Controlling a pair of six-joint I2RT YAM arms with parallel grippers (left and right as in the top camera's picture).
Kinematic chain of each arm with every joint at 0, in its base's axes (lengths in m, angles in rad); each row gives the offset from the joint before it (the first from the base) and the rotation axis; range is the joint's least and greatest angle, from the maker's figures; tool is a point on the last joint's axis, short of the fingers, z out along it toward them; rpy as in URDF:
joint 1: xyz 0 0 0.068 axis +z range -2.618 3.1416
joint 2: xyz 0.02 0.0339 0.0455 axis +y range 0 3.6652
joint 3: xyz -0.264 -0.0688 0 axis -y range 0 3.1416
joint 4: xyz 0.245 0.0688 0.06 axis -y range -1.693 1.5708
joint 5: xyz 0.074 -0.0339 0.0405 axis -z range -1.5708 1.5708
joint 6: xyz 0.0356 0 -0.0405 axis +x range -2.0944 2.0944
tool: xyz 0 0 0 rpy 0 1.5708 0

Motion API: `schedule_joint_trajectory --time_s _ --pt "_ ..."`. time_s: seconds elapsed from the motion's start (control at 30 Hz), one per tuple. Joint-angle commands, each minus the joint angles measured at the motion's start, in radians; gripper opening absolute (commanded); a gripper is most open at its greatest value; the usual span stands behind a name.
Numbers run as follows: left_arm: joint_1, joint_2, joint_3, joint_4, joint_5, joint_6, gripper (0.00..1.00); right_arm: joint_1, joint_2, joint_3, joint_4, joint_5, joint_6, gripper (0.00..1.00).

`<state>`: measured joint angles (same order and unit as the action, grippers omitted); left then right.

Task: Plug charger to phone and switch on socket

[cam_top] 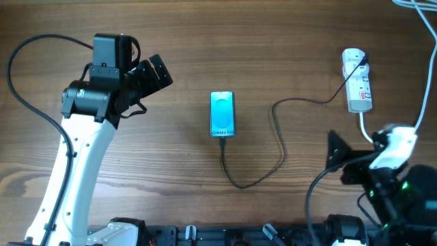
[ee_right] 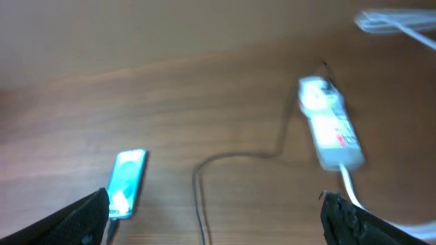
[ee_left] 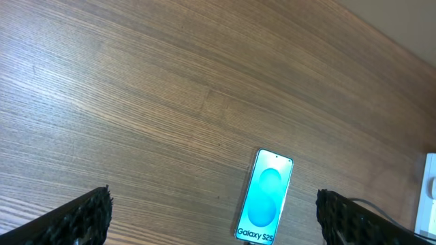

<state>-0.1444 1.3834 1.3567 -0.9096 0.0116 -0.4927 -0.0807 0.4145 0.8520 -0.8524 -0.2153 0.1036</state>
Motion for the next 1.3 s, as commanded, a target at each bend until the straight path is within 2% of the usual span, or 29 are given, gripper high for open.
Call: schedule_joint_trajectory --time_s 0.0,0.33,0.77,1.13,1.27 --pt "0.003 -0.008 -0.001 0.002 -0.013 -0.01 1.0 0.051 -0.123 -0.12 0.106 -0.057 -0.088 1.0" --pt "0.003 -0.008 -0.001 0.002 -0.013 -0.01 1.0 0.113 -0.405 -0.455 0.369 -0.057 -0.074 1.0" --pt "0.003 -0.008 -0.001 0.002 -0.013 -0.01 1.0 0.114 -0.411 -0.704 0.779 -0.045 -0.075 1.0" --pt "0.003 -0.008 -0.001 0.002 -0.013 -0.01 1.0 0.114 -0.411 -0.793 0.819 0.035 -0.072 1.0" --pt "0.003 -0.008 -0.001 0.002 -0.013 -0.01 1.0 0.106 -0.411 -0.814 0.819 0.088 -0.013 1.0"
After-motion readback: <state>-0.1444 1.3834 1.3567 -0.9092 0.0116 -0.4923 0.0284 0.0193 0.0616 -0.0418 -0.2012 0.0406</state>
